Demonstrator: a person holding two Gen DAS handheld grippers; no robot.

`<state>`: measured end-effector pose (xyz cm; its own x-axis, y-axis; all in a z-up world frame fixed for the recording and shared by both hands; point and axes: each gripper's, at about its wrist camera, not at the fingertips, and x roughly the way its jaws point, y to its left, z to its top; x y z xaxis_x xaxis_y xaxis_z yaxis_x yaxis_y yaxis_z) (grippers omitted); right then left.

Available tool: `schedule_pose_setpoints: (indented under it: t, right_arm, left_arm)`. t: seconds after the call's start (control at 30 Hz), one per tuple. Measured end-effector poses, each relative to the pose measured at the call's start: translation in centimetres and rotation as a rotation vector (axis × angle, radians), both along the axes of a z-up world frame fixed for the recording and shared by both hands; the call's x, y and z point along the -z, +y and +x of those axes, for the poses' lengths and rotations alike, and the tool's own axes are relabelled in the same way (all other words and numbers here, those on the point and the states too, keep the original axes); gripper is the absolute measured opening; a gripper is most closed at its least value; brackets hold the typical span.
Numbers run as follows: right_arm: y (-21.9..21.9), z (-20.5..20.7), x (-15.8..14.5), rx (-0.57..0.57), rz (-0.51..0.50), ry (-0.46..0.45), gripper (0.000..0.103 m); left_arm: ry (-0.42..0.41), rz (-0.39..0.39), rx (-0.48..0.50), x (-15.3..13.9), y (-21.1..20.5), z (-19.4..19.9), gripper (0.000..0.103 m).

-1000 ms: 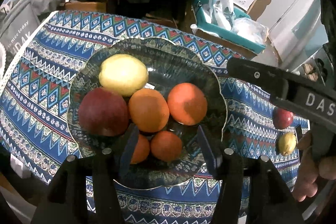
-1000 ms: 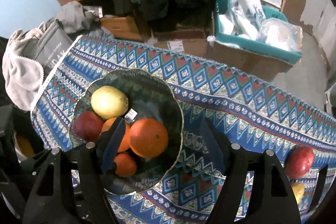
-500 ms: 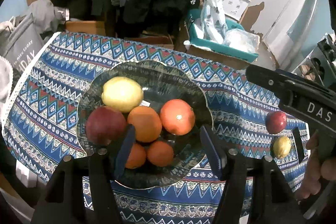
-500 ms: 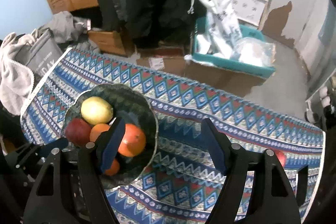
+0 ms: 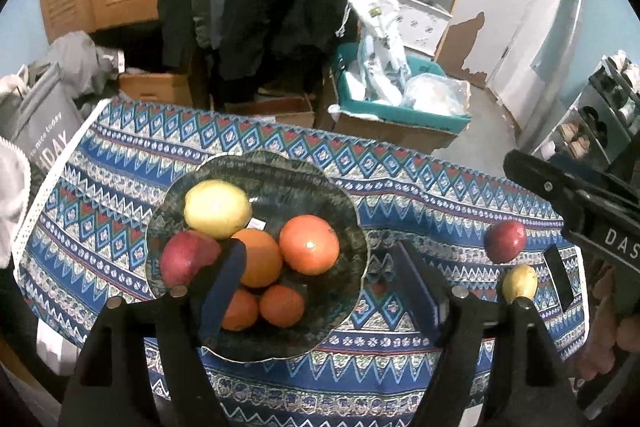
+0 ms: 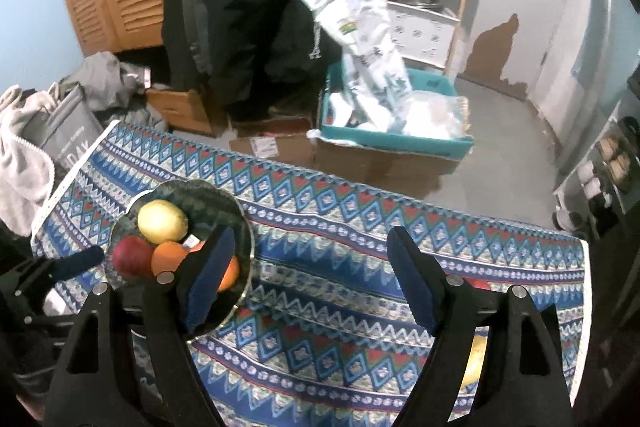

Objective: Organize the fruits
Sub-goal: 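Open both tools to release the oranges and move back toward the loose fruit, then grasp the red apple with the left tool while the right tool grasps the yellow pear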

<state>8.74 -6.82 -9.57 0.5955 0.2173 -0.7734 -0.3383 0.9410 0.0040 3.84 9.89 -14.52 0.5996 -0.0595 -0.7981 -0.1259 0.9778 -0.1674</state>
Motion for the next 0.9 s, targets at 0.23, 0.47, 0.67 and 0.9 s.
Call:
schedule_pose_setpoints:
  t: [0.23,0.47,0.67,0.9]
  right_arm:
    - [-3.3,-1.3,-1.0,0.055,-0.002,-0.022,0.085]
    - [-7.1,-2.1,-0.8,0.116,-0.019,-0.024,0.085]
    - [-10.2,-2.7,-0.4,0.161,-0.013,-0.019,0.085]
    - [-13.9,-3.1,0.0,0.217,-0.013,-0.010,0.085]
  left_arm:
    - [-0.028,0.014,0.040,-1.3,-2.2,0.0,0.081]
    - [-0.023,0.040,0.091,-1.4,-5.1,0.4,0.081]
    - [-0.012,0.057,0.130,-1.4,-7.3,0.8,0.081]
    - [-0.006,0.078,0.172,-1.3,-9.9,1.2,0.081]
